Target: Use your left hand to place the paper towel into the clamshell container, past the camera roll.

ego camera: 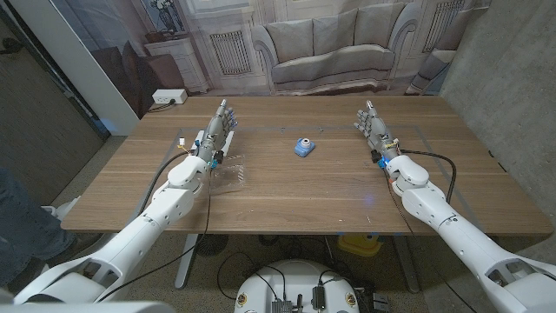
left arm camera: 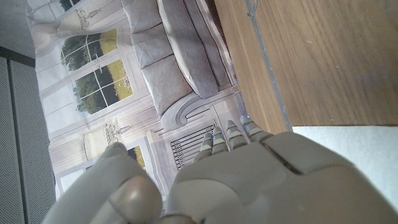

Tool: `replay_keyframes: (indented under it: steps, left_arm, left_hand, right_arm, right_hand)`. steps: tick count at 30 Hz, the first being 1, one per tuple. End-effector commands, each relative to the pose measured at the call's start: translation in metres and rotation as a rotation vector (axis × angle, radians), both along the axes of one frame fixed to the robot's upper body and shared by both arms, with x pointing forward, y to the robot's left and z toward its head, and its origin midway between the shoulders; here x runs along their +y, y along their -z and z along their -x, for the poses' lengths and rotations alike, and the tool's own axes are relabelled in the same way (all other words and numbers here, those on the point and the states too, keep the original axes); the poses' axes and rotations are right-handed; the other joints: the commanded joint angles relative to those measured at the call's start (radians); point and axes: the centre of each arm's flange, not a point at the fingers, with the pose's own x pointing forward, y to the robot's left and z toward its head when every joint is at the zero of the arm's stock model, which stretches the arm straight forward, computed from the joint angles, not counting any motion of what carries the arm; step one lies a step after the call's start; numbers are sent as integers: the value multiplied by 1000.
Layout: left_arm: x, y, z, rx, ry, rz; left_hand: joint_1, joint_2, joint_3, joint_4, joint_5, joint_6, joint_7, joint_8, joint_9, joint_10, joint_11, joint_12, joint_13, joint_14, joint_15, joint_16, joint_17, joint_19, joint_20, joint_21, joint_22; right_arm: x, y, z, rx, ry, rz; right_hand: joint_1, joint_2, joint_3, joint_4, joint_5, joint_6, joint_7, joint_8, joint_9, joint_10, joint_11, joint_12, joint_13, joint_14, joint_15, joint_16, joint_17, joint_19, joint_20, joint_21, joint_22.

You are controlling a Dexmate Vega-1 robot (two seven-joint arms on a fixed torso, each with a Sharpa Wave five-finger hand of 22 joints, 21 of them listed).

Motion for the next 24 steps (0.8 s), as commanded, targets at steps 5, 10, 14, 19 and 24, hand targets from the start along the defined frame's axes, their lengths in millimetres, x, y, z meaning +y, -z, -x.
replay_keyframes:
  steps: [5, 10, 14, 19, 24]
  left_arm:
    - [3, -8, 4, -25, -8, -1]
    - [1, -10, 2, -34, -18, -20]
    - [2, -16, 5, -46, -53, -48]
    - [8, -22, 7, -54, -74, -77]
    - [14, -24, 10, -56, -100, -89]
  left_hand:
    - [18, 6, 9, -6, 12, 9, -3, 11, 3, 21, -5, 16, 1, 8, 2, 12, 4, 4, -10, 2, 5]
    - [25, 12, 9, -10, 16, 31, -4, 17, 2, 41, -3, 22, -3, 30, 0, 18, 4, 22, -5, 0, 5]
    - [29, 14, 9, -12, 18, 40, -3, 19, 2, 54, -3, 26, -4, 38, -2, 19, 4, 30, -6, 0, 5]
    - [34, 18, 9, -14, 20, 52, -3, 22, 2, 63, -6, 28, -5, 50, -2, 21, 4, 38, -5, -2, 5]
    - [38, 20, 9, -16, 21, 59, -4, 23, 2, 69, -3, 29, -6, 55, -2, 21, 3, 45, -6, -3, 6]
  right_arm:
    - [14, 3, -7, 8, -26, 0]
    - [13, 6, -7, 12, -21, -2]
    - [12, 4, -5, 11, -18, -1]
    - [11, 0, -1, -6, -8, 6]
    - [13, -5, 0, -19, -15, 17]
  right_hand:
    - [9, -3, 0, 9, 5, 15, -1, 8, 2, 13, -2, 6, 2, 2, 8, 7, 3, 10, -38, 1, 4]
    - [9, -2, -1, 8, 5, 18, -1, 8, 2, 17, -3, 7, 2, 4, 9, 7, 3, 12, -36, 0, 4]
    - [9, -2, -1, 8, 5, 18, -1, 8, 1, 17, -3, 8, 2, 5, 10, 8, 3, 13, -36, -1, 4]
    - [8, -1, -1, 8, 4, 19, -1, 8, 1, 20, 0, 8, 2, 6, 9, 8, 3, 15, -35, -3, 4]
    - [8, 0, -2, 7, 4, 20, -1, 8, 1, 20, 1, 8, 1, 9, 11, 8, 3, 17, -34, -4, 4]
